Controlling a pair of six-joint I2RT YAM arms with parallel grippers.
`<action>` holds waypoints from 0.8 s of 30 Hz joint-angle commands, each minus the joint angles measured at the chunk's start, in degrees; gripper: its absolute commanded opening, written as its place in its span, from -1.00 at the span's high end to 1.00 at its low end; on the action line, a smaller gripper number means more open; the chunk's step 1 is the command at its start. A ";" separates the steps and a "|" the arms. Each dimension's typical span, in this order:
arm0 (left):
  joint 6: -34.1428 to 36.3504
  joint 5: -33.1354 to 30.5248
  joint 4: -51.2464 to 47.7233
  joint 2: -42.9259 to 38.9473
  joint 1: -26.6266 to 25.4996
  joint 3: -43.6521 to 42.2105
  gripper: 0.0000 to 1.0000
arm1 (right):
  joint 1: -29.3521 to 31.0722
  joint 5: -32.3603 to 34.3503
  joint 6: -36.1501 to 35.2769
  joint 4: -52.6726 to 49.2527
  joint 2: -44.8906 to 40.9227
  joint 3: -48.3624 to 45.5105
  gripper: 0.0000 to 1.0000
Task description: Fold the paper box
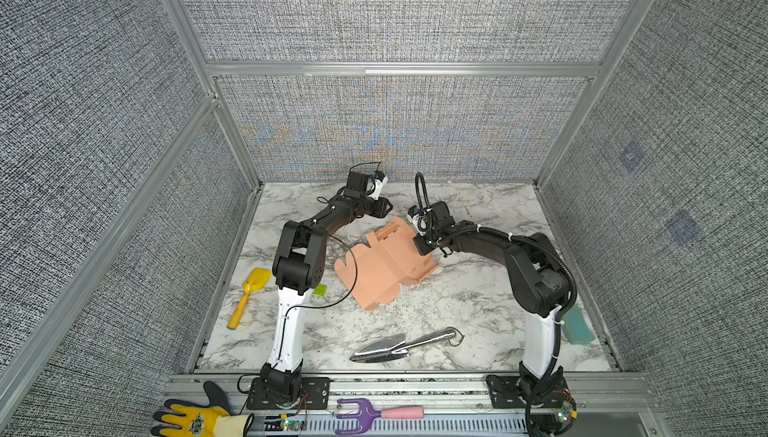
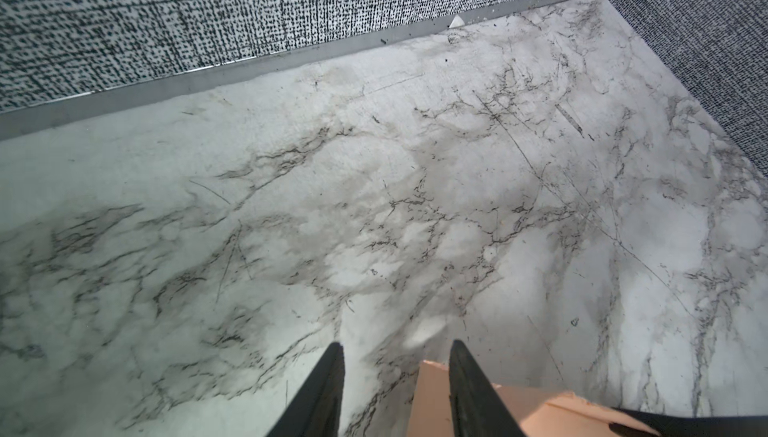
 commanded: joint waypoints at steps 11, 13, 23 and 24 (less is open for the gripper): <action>5.19 2.61 -2.97 5.29 -1.20 5.17 0.11 | -0.22 -2.40 -1.47 0.39 0.05 1.41 1.00; 5.62 2.65 -4.33 5.69 -1.59 5.98 0.11 | -0.32 -2.04 -1.22 0.34 0.12 1.52 1.00; 5.59 3.45 -0.93 -0.23 -2.34 -2.33 0.11 | -1.15 -0.45 1.16 -1.38 2.13 3.64 1.00; 5.45 3.27 -0.55 -0.52 -2.53 -2.98 0.11 | -1.15 -0.49 1.33 -1.53 2.31 3.78 1.00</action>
